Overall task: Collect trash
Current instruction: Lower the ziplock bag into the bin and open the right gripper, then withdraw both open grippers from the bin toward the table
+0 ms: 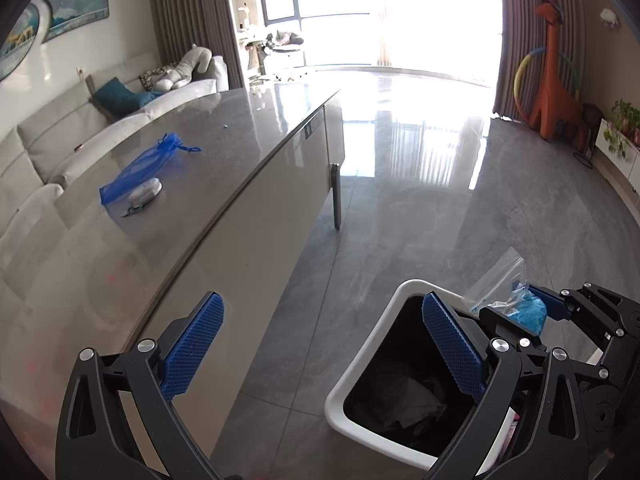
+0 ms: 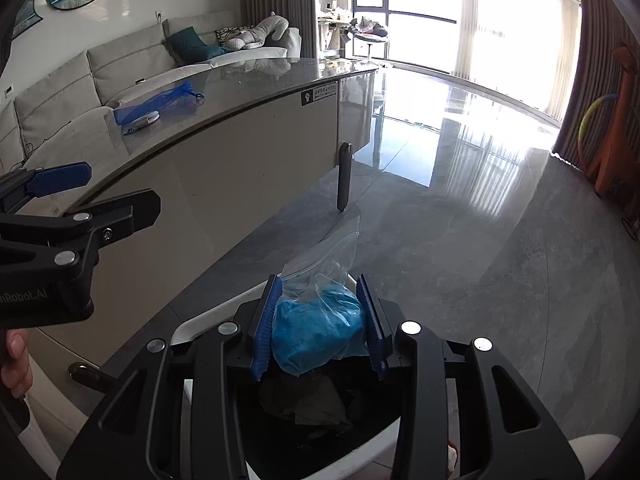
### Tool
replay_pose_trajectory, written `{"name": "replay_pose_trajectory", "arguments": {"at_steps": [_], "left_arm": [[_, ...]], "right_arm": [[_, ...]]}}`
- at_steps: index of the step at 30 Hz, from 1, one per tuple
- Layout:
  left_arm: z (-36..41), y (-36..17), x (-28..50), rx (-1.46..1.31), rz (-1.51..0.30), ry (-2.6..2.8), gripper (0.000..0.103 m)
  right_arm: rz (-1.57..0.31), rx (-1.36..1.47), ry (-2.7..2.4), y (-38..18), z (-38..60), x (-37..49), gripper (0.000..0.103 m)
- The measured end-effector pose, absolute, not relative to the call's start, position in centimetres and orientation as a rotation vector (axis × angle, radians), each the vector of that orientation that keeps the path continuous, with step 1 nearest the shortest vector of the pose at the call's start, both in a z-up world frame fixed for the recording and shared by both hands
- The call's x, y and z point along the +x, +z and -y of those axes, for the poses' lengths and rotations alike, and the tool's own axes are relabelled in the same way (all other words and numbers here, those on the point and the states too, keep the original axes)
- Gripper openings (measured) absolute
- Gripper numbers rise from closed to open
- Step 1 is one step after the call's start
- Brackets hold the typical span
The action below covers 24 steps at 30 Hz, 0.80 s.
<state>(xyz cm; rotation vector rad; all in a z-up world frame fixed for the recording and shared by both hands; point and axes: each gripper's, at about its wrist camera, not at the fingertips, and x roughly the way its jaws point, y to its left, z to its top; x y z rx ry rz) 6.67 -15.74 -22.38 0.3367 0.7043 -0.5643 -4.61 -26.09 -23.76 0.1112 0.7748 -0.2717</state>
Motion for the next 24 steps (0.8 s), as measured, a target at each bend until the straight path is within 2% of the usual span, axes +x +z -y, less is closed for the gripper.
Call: {"name": "replay_pose_trajectory", "arguments": {"at_steps": [5, 6, 7, 8, 9, 24], "left_arm": [[15.5, -22.4, 7.0, 0.329, -0.704, -0.566, 0.098], [15.5, -22.4, 7.0, 0.331, -0.704, -0.567, 0.098], [15.5, -22.5, 7.0, 0.332, -0.705, -0.567, 0.098], [15.5, -22.5, 7.0, 0.332, -0.706, -0.566, 0.098], [15.6, -22.6, 7.1, 0.331, -0.71, -0.568, 0.098], [15.4, -22.6, 7.3, 0.318, -0.715, -0.563, 0.098]], "right_arm": [[-0.847, 0.126, -0.258, -26.5, 26.2, -4.0, 0.04], [-0.853, 0.131, -0.246, -26.9, 26.1, -4.0, 0.045], [-0.861, 0.143, -0.23, -27.3, 26.0, -4.1, 0.074], [-0.871, 0.143, -0.231, -27.5, 25.9, -4.0, 0.091], [-0.857, 0.126, -0.256, -27.5, 25.8, -4.2, 0.098], [-0.774, 0.102, -0.301, -24.8, 26.4, -4.2, 0.098]]}}
